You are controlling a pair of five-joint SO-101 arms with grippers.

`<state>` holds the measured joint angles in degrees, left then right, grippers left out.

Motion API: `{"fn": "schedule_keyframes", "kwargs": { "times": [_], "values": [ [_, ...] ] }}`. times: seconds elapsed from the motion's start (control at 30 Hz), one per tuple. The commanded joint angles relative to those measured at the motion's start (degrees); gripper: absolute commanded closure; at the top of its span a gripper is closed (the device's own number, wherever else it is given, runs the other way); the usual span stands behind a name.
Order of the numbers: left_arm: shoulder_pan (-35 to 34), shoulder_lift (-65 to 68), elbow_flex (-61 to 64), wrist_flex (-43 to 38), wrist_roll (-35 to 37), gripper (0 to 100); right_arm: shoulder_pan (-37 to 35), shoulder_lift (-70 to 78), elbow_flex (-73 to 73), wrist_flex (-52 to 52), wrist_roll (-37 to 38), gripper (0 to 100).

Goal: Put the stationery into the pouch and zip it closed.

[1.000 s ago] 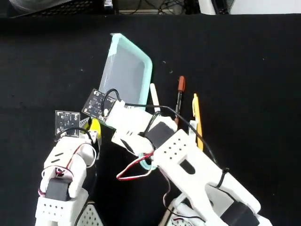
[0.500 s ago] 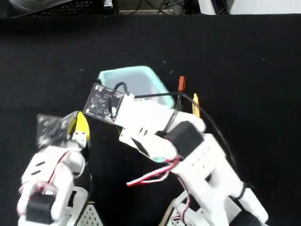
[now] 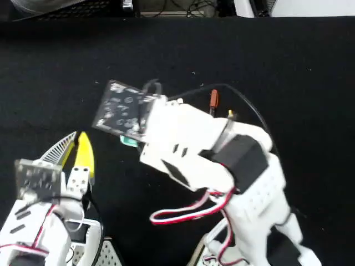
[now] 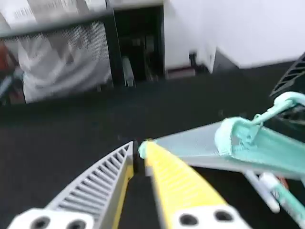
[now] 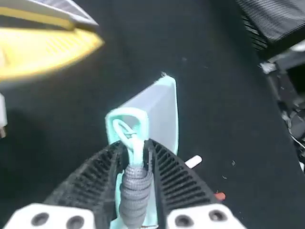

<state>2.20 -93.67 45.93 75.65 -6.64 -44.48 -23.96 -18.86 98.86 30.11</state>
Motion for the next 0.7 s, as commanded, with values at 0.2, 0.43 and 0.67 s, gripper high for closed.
{"fn": "schedule_keyframes", "kwargs": {
  "times": [0.2, 0.43, 0.67],
  "values": [
    [0.04, 9.58, -21.32, 12.75, -0.18, 84, -4.04, 3.03, -5.49, 2.20, 2.29, 98.6],
    [4.44, 14.95, -25.71, 24.79, 2.81, 84, -4.13, -5.58, 3.65, 0.26, 2.46, 98.6],
    [16.57, 16.18, -23.60, 24.53, 11.43, 84, -4.22, -9.80, 9.63, -1.41, 2.46, 98.6]
  ]
}}
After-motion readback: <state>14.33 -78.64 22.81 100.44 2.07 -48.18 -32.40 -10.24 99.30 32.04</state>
